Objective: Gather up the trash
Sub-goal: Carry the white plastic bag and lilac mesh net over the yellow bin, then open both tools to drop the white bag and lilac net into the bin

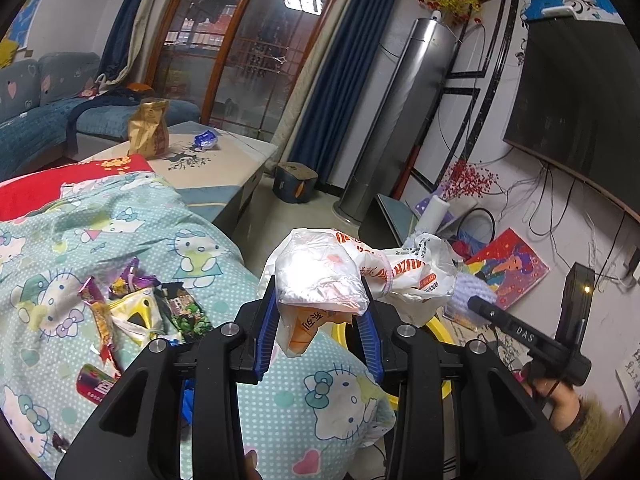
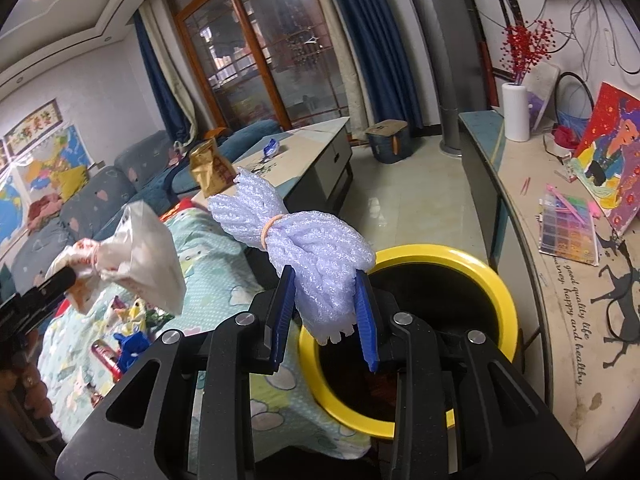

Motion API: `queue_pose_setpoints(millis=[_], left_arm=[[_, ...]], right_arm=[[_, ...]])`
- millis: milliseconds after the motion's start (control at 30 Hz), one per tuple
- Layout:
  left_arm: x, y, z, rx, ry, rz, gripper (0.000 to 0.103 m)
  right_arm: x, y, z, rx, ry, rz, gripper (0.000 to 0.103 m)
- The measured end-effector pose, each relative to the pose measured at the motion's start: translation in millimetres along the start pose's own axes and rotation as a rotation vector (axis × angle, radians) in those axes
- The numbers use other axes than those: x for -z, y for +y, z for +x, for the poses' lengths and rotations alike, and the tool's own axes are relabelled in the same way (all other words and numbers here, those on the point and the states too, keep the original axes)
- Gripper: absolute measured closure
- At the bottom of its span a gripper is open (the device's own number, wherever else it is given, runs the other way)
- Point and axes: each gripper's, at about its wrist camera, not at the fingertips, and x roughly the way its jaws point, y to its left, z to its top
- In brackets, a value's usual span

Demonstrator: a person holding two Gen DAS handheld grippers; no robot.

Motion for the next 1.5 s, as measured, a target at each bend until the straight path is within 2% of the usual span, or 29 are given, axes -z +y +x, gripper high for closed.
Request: queue_pose_setpoints(millis=[767, 1267, 1500], left_arm=[[22.5, -49.7, 53.8, 0.034, 0.104, 0.12, 0.068], [53.1, -81.8, 100.1, 0.065, 0.194, 0.201, 0.068], [72.5, -95.5, 128.4, 0.074, 0.26, 0.25, 0.068]], right_arm=[[-4.3, -50.8, 1.1, 0.117, -0.012, 0.071, 0.08], [5.9, -83.9, 18.2, 0.184, 0.044, 0.117, 0.079], [10.1, -97.2, 24.9, 0.2, 0.068, 0.136, 0.079]])
